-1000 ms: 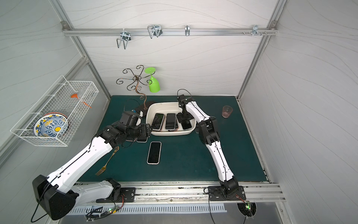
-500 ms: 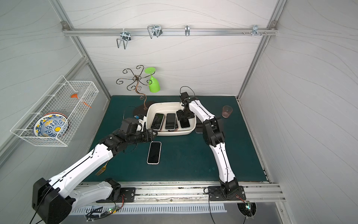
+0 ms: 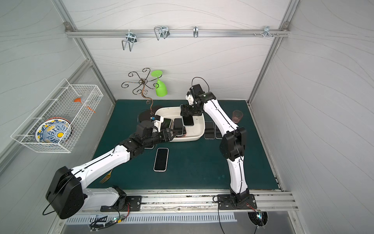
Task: Take the phone out of the storage box
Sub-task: Pick up the phone from the storage box.
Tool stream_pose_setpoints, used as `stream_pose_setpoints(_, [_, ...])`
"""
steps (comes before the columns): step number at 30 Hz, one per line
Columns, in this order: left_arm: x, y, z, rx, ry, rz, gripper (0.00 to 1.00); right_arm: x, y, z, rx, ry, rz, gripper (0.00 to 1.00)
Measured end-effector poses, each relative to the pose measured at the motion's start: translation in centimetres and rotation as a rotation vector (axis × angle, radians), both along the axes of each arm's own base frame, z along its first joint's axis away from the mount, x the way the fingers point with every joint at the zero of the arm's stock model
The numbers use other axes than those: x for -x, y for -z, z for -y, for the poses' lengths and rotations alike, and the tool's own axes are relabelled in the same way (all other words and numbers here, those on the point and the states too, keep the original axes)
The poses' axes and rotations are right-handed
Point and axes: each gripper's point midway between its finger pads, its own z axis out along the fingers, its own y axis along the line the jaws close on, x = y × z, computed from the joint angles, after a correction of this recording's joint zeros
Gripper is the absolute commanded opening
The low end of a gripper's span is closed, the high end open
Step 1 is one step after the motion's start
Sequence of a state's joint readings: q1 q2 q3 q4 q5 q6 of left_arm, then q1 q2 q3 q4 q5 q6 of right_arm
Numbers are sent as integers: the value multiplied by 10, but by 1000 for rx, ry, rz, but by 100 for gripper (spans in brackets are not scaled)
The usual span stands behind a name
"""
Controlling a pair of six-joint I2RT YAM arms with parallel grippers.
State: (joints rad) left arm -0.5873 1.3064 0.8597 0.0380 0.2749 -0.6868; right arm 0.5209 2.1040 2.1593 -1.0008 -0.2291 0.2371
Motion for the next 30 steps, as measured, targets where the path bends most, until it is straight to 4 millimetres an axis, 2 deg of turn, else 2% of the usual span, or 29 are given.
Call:
stream_pose_setpoints(5, [-7, -5, 18, 29, 10, 10, 75, 28, 17, -6, 17, -29, -79, 0])
stream_pose_setpoints(8, [-12, -10, 24, 40, 3, 22, 71, 39, 19, -7, 20, -33, -102, 0])
stream_pose_setpoints(14, [-17, -5, 27, 46, -23, 9, 58, 56, -4, -7, -41, -37, -107, 0])
stream_pose_setpoints(17, [-18, -3, 29, 48, -29, 4, 57, 62, -15, -9, -80, -40, -105, 0])
stream_pose_setpoints(22, [-18, -7, 34, 58, -27, 7, 54, 68, -13, -14, -107, -47, -128, 0])
stream_pose_setpoints(24, [-18, -7, 35, 60, -32, 5, 46, 72, -9, -16, -109, -51, -148, 0])
stream_pose_setpoints(28, [-18, -8, 36, 62, -38, 7, 22, 79, -3, -20, -111, -59, -176, 0])
stream_pose_setpoints(30, [-18, -3, 34, 54, -54, -12, 15, 80, -4, -20, -113, -60, -174, 0])
